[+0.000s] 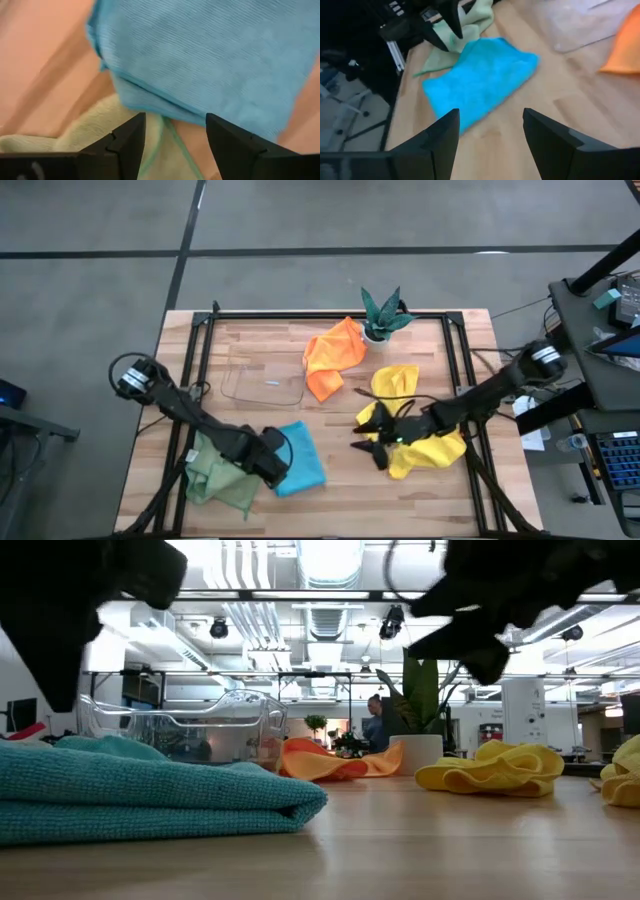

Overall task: Fold microfiber towels
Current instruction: Put the blue microfiber cloth into the transparent bin

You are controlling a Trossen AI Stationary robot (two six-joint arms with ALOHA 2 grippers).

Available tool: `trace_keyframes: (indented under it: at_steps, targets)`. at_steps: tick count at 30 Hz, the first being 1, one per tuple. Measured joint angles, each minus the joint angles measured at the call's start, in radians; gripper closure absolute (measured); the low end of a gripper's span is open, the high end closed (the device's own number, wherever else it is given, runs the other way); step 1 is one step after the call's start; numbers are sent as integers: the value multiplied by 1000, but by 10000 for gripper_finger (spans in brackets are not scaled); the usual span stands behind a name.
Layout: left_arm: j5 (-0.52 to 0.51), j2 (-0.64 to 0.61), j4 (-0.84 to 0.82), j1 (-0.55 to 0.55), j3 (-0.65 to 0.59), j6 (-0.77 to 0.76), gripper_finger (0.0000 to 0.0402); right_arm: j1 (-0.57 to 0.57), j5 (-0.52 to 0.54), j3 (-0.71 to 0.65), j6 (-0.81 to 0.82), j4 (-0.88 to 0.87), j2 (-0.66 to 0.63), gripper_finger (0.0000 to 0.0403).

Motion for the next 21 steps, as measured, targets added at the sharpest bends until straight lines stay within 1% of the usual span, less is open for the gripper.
trace_keyframes:
  at_steps: [4, 6, 8, 11, 13, 15, 18, 21]
  targets:
    - [-6, 1, 83, -45, -3, 0, 210, -13, -78, 116, -4, -37, 115, 195]
    - [-11, 2, 131, -63, -4, 0, 210, -18, -84, 168, 1, -97, 156, 195]
    - [-49, 2, 190, -80, -7, -2, 210, -24, -83, 221, 6, -155, 197, 195]
    - [-86, 2, 280, -104, -26, -61, 210, -32, -82, 293, 9, -256, 241, 195]
    - [-97, 2, 331, -117, -46, -125, 210, -32, -80, 332, 9, -313, 262, 195]
    - [-154, 8, 347, -127, -67, -241, 210, -32, -80, 366, 4, -347, 280, 195]
    - [-186, 16, 347, -128, -99, -456, 210, -32, -80, 396, -25, -359, 300, 195]
    - [-200, 23, 374, -131, -133, -584, 210, -32, -77, 418, -69, -357, 324, 195]
